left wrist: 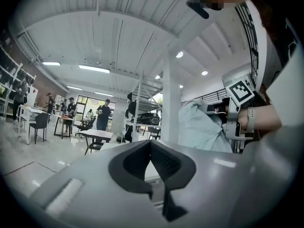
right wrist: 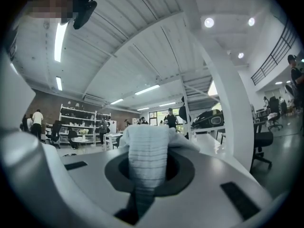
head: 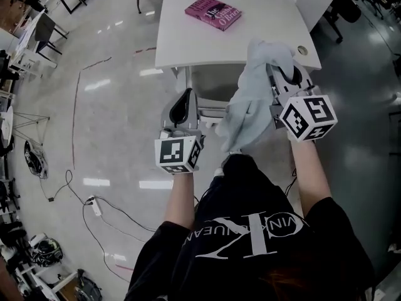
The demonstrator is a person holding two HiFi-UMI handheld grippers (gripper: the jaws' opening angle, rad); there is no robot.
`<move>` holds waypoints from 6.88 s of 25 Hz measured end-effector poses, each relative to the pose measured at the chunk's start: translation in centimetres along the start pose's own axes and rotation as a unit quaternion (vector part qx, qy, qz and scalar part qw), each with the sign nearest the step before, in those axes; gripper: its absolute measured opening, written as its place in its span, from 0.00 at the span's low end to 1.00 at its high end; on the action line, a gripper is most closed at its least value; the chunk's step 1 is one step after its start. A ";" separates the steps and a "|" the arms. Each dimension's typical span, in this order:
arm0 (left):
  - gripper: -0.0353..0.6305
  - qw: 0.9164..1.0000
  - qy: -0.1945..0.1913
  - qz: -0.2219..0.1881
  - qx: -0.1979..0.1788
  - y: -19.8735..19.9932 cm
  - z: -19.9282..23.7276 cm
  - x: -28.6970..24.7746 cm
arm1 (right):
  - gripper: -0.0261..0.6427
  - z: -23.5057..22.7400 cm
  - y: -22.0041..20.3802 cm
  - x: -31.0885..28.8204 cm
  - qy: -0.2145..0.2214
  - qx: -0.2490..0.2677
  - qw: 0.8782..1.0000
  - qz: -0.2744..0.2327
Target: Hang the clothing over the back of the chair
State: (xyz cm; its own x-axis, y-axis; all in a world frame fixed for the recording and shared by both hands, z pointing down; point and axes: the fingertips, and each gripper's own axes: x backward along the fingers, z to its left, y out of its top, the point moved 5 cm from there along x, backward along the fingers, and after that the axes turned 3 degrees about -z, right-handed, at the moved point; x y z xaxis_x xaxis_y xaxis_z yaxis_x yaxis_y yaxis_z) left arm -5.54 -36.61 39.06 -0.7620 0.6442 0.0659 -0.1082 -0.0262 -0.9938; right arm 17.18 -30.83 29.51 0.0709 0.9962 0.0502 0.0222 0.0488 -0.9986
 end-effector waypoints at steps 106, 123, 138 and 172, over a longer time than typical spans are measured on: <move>0.07 0.998 -0.036 0.040 0.024 -1.7 -2.5 -1.7 | 0.06 -3.2 -9.6 5.0 0.018 0.005 0.986 0.166; 0.07 0.999 -0.030 0.042 0.006 -1.7 -4.5 2.9 | 0.06 -1.2 -9.0 12.8 -0.008 0.007 0.995 0.096; 0.07 0.999 0.017 0.032 -0.003 -1.0 -7.5 7.5 | 0.06 -0.6 -7.4 18.0 0.008 0.025 0.998 0.050; 0.07 0.997 0.070 0.011 -0.017 0.3 -11.0 18.6 | 0.06 2.6 -6.7 26.6 0.018 0.026 0.999 0.028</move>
State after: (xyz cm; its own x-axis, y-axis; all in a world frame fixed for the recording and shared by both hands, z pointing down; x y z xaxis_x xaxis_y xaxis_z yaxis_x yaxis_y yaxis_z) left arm -12.72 -16.20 39.04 -0.6670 0.7444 0.0329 -0.0683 -0.0171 -0.9975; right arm 16.34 -4.49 37.50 0.1070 0.9942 -0.0054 -0.0344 -0.0017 -0.9994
